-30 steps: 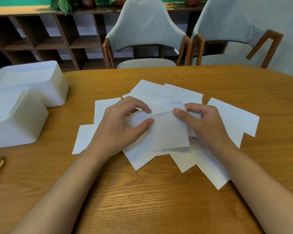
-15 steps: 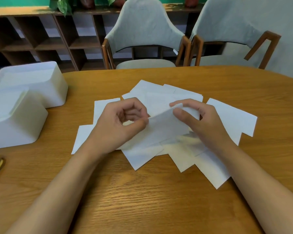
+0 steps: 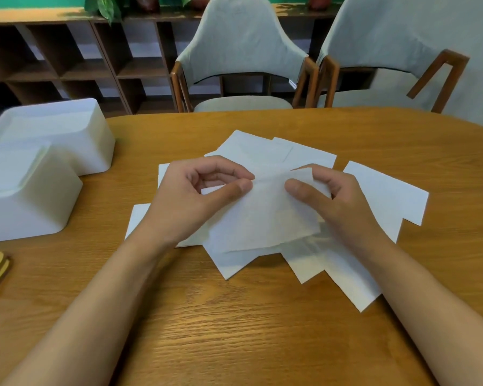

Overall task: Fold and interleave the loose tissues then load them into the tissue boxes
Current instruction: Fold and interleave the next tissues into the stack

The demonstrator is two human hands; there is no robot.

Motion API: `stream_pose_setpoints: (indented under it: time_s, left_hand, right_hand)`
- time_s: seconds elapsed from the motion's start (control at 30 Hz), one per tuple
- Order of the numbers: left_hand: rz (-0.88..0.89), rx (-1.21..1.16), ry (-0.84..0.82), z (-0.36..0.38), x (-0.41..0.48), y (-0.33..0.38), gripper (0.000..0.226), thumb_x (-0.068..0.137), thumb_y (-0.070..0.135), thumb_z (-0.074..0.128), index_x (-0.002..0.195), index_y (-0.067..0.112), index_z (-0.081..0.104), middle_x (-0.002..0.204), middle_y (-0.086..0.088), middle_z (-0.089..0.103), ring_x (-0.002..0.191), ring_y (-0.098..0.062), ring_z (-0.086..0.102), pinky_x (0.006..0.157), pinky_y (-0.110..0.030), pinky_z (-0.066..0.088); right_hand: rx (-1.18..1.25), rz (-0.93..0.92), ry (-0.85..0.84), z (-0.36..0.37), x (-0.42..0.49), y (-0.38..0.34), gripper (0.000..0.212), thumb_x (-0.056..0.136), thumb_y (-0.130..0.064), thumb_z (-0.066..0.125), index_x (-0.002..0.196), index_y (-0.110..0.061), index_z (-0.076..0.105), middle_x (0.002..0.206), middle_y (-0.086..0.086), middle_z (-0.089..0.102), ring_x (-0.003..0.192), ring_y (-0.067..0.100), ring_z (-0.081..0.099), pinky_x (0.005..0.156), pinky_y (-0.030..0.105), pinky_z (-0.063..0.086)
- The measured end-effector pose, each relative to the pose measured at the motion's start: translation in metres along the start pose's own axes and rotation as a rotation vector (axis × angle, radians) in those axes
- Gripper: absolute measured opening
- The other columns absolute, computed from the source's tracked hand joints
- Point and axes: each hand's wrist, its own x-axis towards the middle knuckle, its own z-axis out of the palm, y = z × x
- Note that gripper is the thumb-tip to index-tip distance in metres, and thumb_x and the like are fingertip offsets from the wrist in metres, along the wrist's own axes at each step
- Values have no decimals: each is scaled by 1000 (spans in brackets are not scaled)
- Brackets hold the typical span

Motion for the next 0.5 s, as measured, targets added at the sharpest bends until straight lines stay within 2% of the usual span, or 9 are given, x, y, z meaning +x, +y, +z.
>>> stream_pose_setpoints:
  time_s: [0.07, 0.1, 0.17, 0.2, 0.23, 0.3, 0.37, 0.43, 0.5]
  left_hand:
    - [-57, -126, -120, -4, -1, 3, 6, 86, 23, 85, 89, 23, 80, 88, 5, 78, 84, -9, 70, 75, -19, 51]
    - [-77, -150, -157, -5, -2, 2, 5, 85, 28, 83, 89, 27, 81, 89, 4, 77, 85, -11, 70, 75, -23, 50]
    - [-88, -107, -130, -3, -1, -1, 4, 87, 31, 80, 90, 29, 80, 94, 5, 77, 89, -12, 69, 79, -31, 48]
    - [-85, -72, -84, -1, -1, -2, 1, 90, 29, 80, 90, 29, 81, 96, 6, 77, 92, -11, 69, 82, -33, 48]
    - [-83, -39, -29, 2, 0, -3, 4, 92, 25, 79, 91, 29, 81, 97, 7, 78, 94, -11, 70, 85, -34, 48]
    - [-75, 20, 63, 4, 1, -6, 6, 93, 21, 77, 93, 25, 81, 98, 11, 78, 98, -8, 70, 90, -33, 50]
    - [-60, 81, 121, 6, 3, -9, 6, 92, 19, 79, 94, 24, 81, 97, 14, 78, 99, -6, 71, 92, -31, 52]
    - [-56, 103, 159, 8, 3, -11, 8, 89, 19, 82, 94, 25, 82, 97, 14, 79, 101, -7, 72, 92, -32, 55]
    - [-53, 109, 180, 10, 2, -12, 10, 88, 20, 83, 95, 26, 81, 97, 14, 79, 101, -6, 72, 88, -30, 56]
  right_hand:
    - [-19, -10, 24, 2, 2, -1, 37, 87, -59, 61, 94, -27, 76, 99, -16, 73, 99, 0, 66, 85, 13, 47]
    - [-13, 3, 26, 2, 3, -1, 47, 83, -69, 54, 93, -28, 77, 101, -17, 73, 101, 1, 65, 90, 16, 45]
    - [36, 54, -15, 2, 2, 2, 69, 75, -87, 48, 95, -28, 77, 106, -10, 73, 106, 13, 67, 98, 36, 47]
    - [83, 78, -51, 2, 2, 3, 74, 70, -92, 48, 96, -30, 77, 108, -6, 73, 107, 19, 68, 99, 45, 48]
    - [135, 100, -84, 2, 0, 2, 71, 67, -94, 50, 94, -33, 77, 106, -3, 73, 106, 23, 69, 97, 47, 51]
    - [174, 96, -104, 4, -2, -1, 51, 75, -81, 61, 85, -34, 77, 96, -4, 76, 97, 17, 73, 85, 33, 56]
    - [123, 52, -68, 8, -2, -3, 25, 89, -52, 68, 78, -31, 78, 88, -12, 76, 89, 7, 73, 72, 15, 52]
    - [78, 34, -43, 9, -2, -3, 11, 85, -37, 68, 90, -31, 76, 93, -18, 76, 93, 2, 71, 72, 12, 51]
    - [75, 30, -40, 8, -2, -1, 20, 82, -34, 67, 98, -25, 75, 98, -17, 76, 96, 3, 70, 74, 14, 52]
